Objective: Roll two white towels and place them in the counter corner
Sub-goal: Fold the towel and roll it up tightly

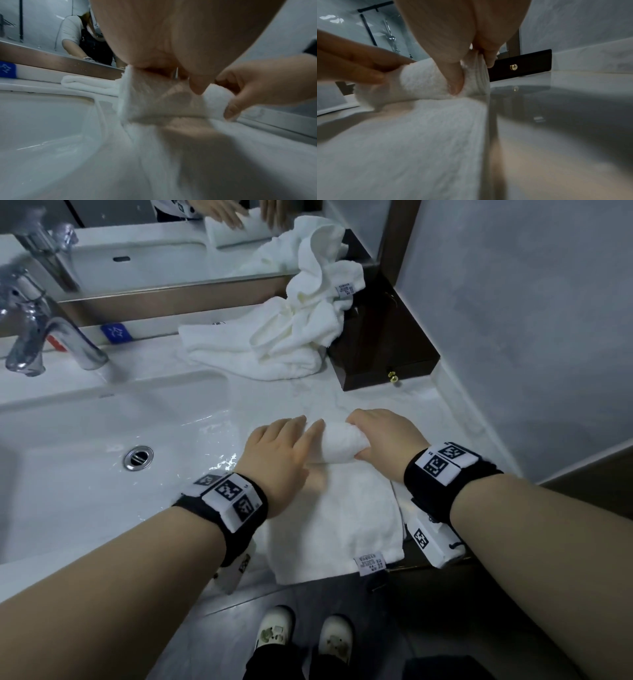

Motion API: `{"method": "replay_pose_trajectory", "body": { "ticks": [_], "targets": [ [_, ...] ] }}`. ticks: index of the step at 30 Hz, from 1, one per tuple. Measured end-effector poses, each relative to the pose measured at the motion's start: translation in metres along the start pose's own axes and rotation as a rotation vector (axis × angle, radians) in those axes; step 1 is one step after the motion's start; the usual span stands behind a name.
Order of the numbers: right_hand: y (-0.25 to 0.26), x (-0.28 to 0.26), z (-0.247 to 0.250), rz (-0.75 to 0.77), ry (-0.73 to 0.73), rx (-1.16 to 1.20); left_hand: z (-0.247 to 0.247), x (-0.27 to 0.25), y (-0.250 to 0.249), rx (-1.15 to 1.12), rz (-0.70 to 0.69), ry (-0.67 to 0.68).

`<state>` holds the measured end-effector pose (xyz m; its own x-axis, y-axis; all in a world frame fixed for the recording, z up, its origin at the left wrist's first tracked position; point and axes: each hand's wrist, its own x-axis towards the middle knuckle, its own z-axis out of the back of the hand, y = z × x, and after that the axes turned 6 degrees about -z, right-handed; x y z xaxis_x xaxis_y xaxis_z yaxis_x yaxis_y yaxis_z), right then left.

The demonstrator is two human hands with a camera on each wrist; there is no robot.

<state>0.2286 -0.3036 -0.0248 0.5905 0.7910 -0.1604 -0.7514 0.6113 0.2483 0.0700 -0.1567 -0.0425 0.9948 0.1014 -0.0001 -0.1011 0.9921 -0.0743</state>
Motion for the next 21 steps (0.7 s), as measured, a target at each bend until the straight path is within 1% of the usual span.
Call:
{"method": "replay_pose_trajectory", "body": {
  "ticks": [1, 3, 6, 7, 12, 14, 18, 21],
  "targets": [
    [0.000, -0.002, -0.002, 0.005, -0.020, 0.012, 0.005, 0.002, 0.004, -0.031, 0.004, 0.003],
    [0.000, -0.006, -0.005, 0.011, -0.041, 0.023, 0.013, 0.009, 0.011, -0.100, 0.030, 0.061],
    [0.000, -0.009, -0.008, 0.024, -0.059, 0.014, 0.023, 0.022, 0.019, -0.147, 0.073, 0.247],
    [0.000, -0.009, -0.008, 0.025, -0.064, 0.012, 0.025, 0.026, 0.019, -0.146, 0.089, 0.286],
    [-0.004, -0.009, -0.015, 0.026, -0.070, 0.053, 0.029, 0.033, 0.009, -0.154, 0.184, 0.370],
    [-0.005, -0.011, -0.017, 0.035, -0.069, 0.059, 0.026, 0.034, 0.005, -0.122, 0.205, 0.408],
    [0.002, -0.025, -0.021, 0.036, -0.041, -0.098, 0.020, 0.037, 0.003, -0.100, 0.238, 0.395],
    [0.019, -0.038, -0.026, 0.058, -0.113, -0.130, 0.019, 0.042, 0.003, -0.123, 0.305, 0.344]
  ]
}}
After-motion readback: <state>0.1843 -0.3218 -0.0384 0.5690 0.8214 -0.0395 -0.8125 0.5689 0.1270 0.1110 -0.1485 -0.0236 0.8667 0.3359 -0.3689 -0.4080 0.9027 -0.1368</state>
